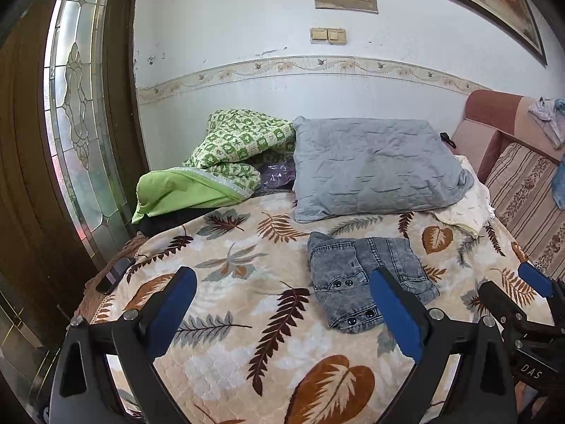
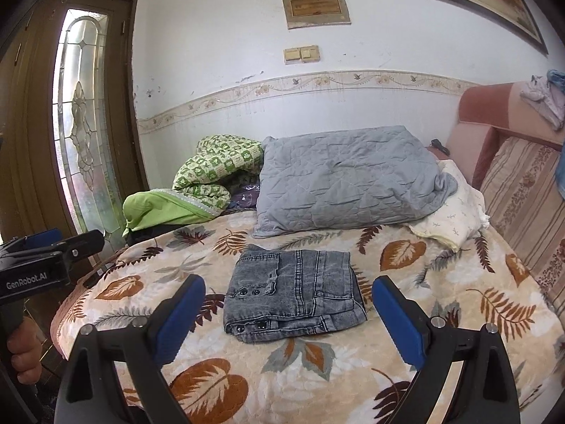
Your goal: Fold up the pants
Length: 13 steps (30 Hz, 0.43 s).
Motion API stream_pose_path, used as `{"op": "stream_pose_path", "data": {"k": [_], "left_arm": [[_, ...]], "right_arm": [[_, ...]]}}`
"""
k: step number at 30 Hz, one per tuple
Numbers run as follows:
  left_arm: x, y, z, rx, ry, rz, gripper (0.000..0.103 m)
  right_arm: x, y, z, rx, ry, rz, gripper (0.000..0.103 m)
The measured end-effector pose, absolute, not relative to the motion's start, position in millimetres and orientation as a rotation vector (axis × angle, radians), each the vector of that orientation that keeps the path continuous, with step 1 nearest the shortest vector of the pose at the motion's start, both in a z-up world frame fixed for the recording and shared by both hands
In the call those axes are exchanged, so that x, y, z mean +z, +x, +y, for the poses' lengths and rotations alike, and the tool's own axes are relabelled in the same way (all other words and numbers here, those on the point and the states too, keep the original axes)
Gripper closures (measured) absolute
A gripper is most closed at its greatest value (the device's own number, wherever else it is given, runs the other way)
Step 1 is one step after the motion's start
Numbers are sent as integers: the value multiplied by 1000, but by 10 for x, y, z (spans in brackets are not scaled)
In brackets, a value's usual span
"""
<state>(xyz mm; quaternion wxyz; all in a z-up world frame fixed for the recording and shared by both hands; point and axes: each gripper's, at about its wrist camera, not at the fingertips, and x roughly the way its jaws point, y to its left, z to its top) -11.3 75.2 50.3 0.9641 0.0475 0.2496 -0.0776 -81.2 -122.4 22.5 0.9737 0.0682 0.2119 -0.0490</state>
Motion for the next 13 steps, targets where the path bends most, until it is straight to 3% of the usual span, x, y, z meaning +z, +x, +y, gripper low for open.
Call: {"op": "stream_pose_path", "data": {"k": [13], "left_arm": [[477,-78,751,-213,73,498,4]], "right_arm": [[128,-700,-1158,-78,110,444,6]]}}
